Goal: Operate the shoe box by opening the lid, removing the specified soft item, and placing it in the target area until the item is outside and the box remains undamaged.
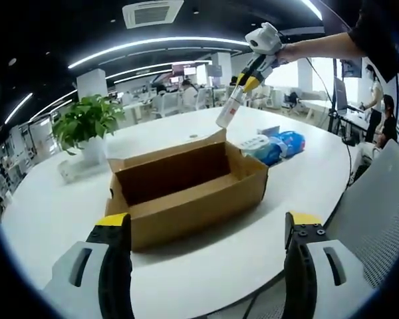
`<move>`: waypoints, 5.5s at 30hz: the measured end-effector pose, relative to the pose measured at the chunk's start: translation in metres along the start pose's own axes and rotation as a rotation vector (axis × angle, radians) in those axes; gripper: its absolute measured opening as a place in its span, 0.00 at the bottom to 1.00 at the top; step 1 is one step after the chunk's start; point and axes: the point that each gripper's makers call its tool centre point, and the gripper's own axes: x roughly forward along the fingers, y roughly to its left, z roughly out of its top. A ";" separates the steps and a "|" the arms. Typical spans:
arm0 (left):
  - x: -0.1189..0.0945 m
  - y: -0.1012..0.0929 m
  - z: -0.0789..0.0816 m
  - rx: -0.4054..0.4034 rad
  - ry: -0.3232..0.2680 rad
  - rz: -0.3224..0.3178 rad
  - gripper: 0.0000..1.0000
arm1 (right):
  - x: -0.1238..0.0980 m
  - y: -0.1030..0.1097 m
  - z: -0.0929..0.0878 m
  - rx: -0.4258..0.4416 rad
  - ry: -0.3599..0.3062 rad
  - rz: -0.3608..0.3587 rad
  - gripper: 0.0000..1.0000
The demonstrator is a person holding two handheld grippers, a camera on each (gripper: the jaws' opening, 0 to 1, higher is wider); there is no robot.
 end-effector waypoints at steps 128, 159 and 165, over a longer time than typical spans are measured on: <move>0.002 0.003 -0.003 -0.010 0.013 0.012 0.94 | 0.076 -0.028 -0.100 0.002 0.362 0.101 0.15; 0.001 0.006 -0.003 -0.009 0.016 0.024 0.92 | 0.083 -0.021 -0.104 0.037 0.366 0.155 0.16; 0.002 0.004 -0.004 -0.008 0.019 0.022 0.92 | 0.082 -0.020 -0.105 0.044 0.364 0.159 0.16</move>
